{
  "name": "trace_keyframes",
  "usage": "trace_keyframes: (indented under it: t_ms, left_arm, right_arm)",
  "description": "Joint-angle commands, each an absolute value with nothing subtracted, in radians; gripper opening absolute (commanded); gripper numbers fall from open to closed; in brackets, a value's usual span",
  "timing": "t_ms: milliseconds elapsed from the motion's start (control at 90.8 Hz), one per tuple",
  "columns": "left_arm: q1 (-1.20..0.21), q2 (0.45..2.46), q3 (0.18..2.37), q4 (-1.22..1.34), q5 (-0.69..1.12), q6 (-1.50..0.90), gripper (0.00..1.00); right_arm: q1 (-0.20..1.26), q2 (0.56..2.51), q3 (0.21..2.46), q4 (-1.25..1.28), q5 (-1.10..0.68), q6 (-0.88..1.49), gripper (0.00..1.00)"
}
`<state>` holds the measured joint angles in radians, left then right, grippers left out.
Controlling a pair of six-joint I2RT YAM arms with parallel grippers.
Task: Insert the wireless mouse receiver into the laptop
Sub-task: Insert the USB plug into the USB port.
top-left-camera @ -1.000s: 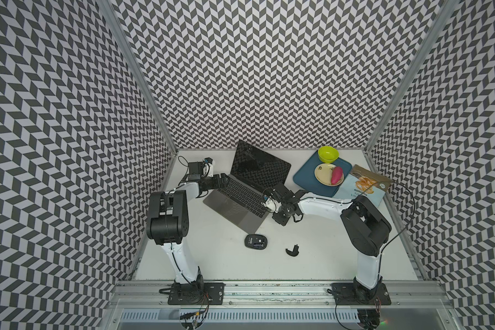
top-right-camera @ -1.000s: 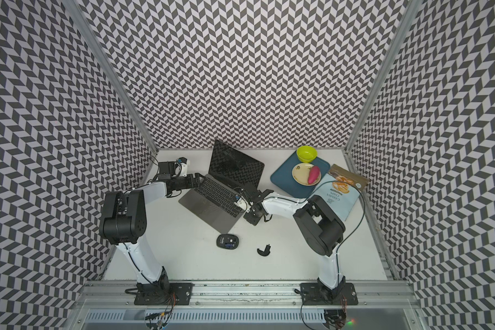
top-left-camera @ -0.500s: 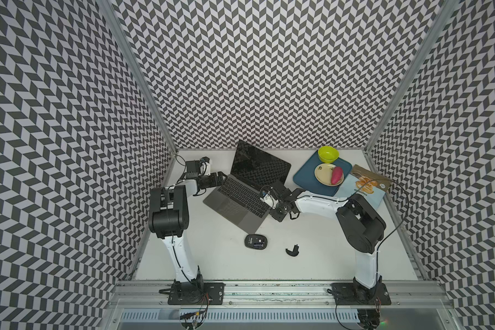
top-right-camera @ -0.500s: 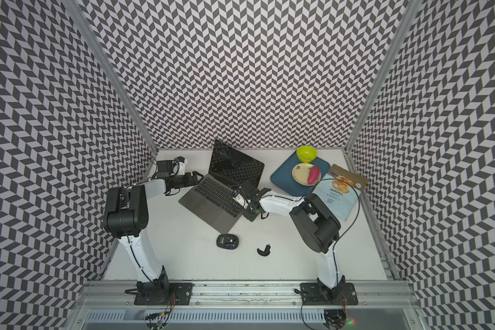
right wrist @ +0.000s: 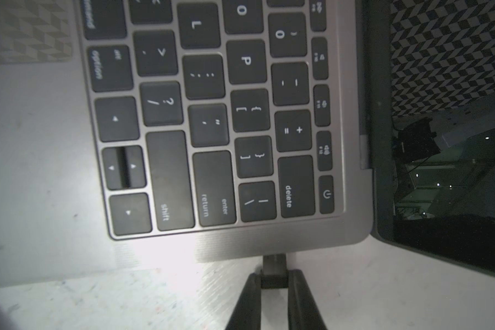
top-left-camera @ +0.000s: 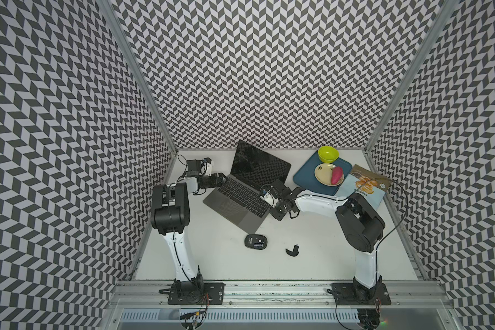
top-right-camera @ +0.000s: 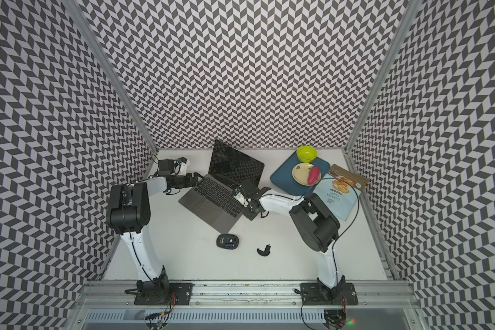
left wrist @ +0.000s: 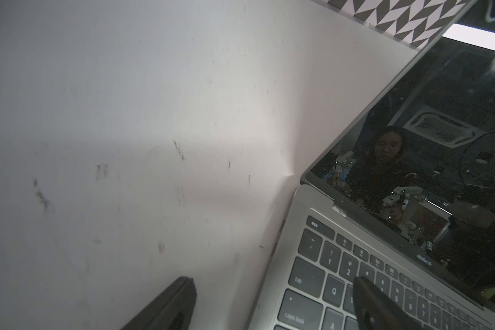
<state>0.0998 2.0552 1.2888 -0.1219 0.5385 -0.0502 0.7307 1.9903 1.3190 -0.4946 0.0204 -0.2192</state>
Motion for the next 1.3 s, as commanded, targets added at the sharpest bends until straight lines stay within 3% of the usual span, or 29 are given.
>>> trace_keyframes:
  t_ms: [0, 1289]
  left_arm:
    - [0.1, 2.09, 1.304, -0.173, 0.583, -0.03, 0.9]
    - [0.054, 2.141, 1.329, -0.277, 0.695, 0.067, 0.77]
  right_arm:
    - [0.728, 2.012, 1.328, -0.452, -0.022, -0.214, 0.18]
    - [0.709, 1.985, 1.327, -0.194, -0.07, -0.192, 0.18]
